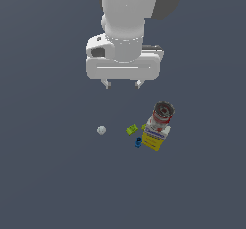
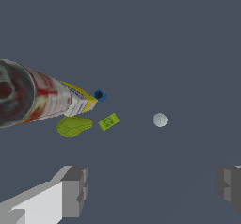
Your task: Pick up a designated object from a clutter of objects.
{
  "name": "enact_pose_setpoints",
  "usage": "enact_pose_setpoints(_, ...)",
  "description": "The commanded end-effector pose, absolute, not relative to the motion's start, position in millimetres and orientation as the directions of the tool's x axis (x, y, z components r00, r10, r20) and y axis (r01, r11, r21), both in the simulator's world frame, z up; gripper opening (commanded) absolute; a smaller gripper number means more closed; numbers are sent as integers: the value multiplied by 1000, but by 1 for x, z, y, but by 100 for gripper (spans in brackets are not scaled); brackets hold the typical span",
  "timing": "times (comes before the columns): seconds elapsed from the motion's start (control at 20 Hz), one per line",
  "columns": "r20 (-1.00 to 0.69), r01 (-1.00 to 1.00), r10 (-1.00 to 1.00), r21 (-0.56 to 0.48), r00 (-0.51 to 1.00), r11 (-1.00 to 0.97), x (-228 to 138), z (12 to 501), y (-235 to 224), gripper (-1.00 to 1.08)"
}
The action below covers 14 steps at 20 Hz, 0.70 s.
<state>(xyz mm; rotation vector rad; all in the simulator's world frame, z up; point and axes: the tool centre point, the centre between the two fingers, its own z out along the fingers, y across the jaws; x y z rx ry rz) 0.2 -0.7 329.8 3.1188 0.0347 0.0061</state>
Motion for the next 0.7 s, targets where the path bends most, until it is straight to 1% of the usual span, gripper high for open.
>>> enact_pose_setpoints(0.0,4,22,22,23,1000,-999,0,330,-1,100)
enact_pose_setpoints(0.65,-22,12,11,34,1000,-999,-3,322,1,100)
